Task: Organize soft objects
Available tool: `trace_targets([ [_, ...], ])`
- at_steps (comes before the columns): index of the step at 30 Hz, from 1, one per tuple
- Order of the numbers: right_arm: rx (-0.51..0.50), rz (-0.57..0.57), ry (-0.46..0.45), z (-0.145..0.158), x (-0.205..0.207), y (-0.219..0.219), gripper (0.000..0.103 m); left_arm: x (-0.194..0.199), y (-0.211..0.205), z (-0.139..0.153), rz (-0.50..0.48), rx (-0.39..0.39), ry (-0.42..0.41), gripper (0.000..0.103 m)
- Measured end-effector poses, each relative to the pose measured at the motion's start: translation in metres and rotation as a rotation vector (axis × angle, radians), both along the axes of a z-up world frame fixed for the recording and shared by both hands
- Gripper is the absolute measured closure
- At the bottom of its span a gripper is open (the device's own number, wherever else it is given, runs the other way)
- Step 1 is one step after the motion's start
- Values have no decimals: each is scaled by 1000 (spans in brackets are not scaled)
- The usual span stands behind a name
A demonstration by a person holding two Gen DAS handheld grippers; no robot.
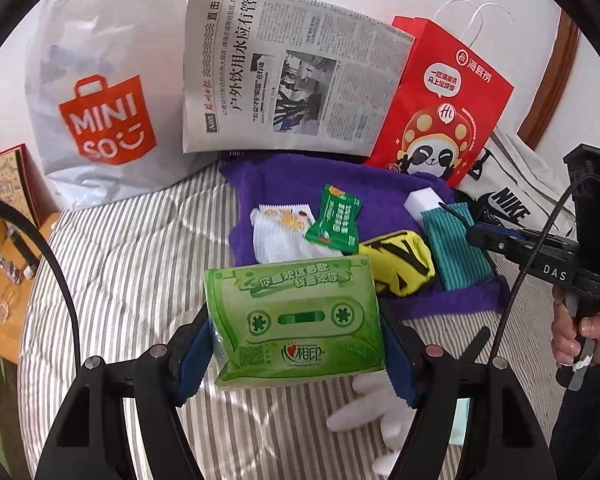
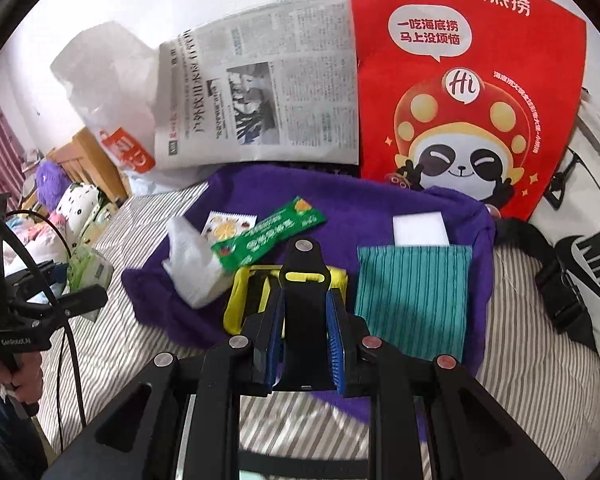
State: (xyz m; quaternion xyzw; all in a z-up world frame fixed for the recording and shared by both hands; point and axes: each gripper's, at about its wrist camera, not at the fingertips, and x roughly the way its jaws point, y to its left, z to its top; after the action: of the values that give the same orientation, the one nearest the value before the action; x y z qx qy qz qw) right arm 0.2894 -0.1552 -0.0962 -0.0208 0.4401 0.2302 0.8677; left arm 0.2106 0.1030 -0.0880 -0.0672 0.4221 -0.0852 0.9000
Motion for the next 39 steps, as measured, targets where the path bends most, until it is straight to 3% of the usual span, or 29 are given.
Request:
trace_targets([
  [14, -38, -82, 37, -23, 79, 17, 82, 30, 21, -7, 34, -25, -25, 31],
  [18, -89, -100, 42, -32, 95, 27, 82, 33, 26, -12, 36, -30, -25, 31],
  [27, -187, -108, 103, -70, 110, 38, 82, 34, 31, -22, 33, -52, -14, 31],
  [35, -184, -96, 101, -74, 111, 37, 81, 35, 31, -27, 35, -58, -5, 31],
  [39, -170, -77, 112, -77, 113, 46, 72, 36, 28, -27, 25, -51, -4, 31],
])
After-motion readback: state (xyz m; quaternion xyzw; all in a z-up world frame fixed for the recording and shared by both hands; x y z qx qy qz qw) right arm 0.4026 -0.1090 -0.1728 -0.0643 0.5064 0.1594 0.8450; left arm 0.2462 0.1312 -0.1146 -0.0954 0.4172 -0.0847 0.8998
